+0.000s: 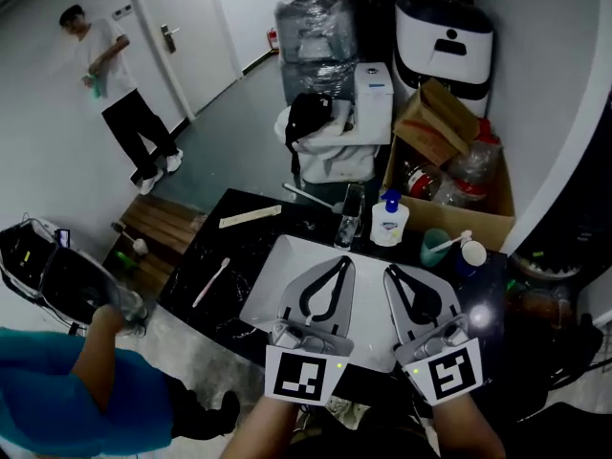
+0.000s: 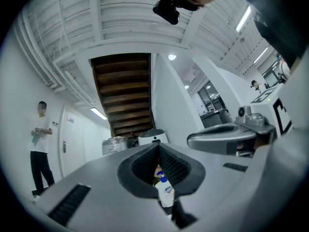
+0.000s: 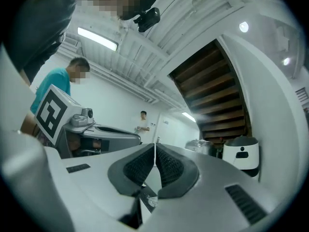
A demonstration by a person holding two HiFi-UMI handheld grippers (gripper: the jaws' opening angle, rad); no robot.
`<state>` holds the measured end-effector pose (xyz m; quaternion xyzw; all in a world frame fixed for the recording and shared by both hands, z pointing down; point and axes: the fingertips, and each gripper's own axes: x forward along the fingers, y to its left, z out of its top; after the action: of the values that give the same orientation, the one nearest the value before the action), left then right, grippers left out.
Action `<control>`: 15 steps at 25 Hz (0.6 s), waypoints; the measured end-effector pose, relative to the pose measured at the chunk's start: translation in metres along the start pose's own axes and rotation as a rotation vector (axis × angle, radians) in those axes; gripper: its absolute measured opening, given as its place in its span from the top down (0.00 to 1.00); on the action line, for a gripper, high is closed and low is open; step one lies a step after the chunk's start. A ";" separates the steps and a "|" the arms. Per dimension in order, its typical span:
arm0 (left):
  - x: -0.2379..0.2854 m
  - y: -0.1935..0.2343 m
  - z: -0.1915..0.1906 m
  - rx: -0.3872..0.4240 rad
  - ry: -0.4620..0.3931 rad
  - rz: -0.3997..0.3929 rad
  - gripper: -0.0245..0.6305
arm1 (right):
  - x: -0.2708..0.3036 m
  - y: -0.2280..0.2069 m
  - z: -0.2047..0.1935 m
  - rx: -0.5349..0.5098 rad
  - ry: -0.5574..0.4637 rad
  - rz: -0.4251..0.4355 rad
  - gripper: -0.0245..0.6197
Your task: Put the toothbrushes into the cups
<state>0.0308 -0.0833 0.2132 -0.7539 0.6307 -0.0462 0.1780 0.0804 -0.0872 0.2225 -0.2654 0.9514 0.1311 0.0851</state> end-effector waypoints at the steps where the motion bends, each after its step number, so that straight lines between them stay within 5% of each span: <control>1: -0.006 0.006 -0.001 0.006 0.011 0.029 0.95 | 0.003 0.006 0.000 0.007 -0.004 0.026 0.91; 7: -0.049 0.030 -0.008 0.014 0.052 0.198 0.95 | 0.012 0.043 -0.001 0.050 -0.045 0.170 0.91; 15: -0.107 0.051 -0.015 0.110 0.141 0.321 0.95 | 0.026 0.106 0.000 0.106 -0.086 0.332 0.91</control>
<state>-0.0432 0.0102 0.2268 -0.6277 0.7503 -0.1044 0.1792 0.0025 -0.0123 0.2378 -0.0938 0.9832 0.1044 0.1169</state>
